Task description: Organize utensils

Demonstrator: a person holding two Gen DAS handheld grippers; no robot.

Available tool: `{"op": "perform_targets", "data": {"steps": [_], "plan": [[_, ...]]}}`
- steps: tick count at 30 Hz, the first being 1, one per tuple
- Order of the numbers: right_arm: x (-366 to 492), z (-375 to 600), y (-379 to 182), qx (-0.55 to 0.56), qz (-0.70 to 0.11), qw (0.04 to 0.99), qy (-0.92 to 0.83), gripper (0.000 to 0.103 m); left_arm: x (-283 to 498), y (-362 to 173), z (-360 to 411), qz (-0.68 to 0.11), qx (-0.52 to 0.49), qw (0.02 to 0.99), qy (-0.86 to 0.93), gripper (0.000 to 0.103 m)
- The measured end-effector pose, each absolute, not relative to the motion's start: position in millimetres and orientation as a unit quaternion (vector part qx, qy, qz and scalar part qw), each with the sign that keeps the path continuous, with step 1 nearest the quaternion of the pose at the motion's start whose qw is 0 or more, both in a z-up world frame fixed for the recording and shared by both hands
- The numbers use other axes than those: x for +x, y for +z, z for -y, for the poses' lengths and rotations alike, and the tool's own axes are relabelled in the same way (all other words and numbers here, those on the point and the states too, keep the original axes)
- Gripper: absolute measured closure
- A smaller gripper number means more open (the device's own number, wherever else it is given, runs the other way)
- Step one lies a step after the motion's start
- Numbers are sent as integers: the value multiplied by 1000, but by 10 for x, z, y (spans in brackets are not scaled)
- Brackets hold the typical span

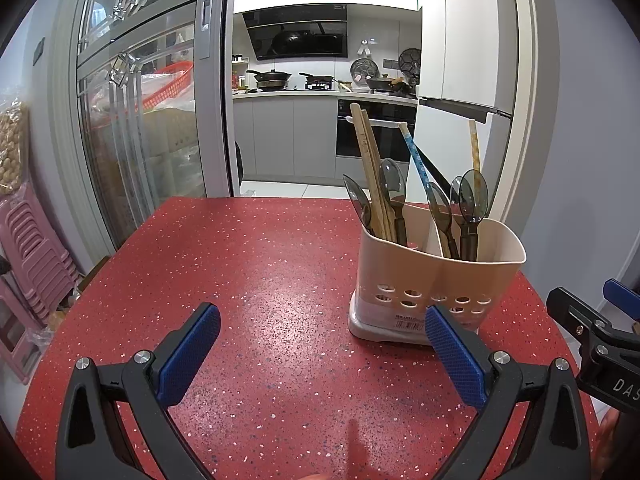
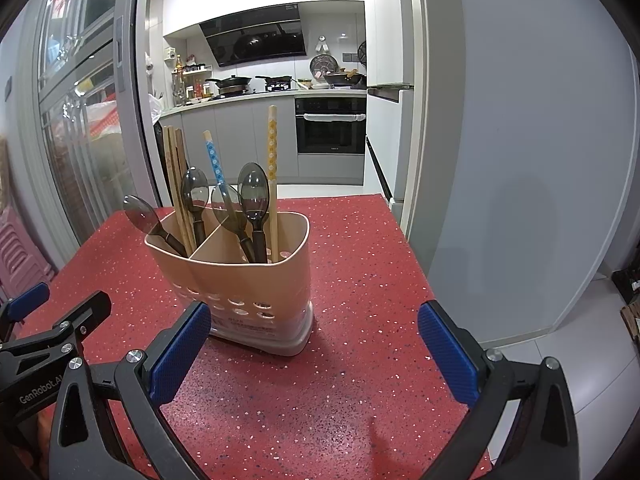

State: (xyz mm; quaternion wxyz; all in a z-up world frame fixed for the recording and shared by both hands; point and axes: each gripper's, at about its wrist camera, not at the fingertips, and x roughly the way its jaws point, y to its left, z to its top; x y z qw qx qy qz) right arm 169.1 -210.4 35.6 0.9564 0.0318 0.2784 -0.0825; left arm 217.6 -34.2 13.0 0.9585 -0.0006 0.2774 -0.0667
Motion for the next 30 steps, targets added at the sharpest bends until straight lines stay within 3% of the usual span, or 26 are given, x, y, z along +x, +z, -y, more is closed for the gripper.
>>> {"op": "perform_targets", "data": {"steps": [30], "plan": [[1702, 2109, 367, 29, -279, 956, -80, 0, 2177, 134, 353, -280, 1, 957, -70, 0]]}}
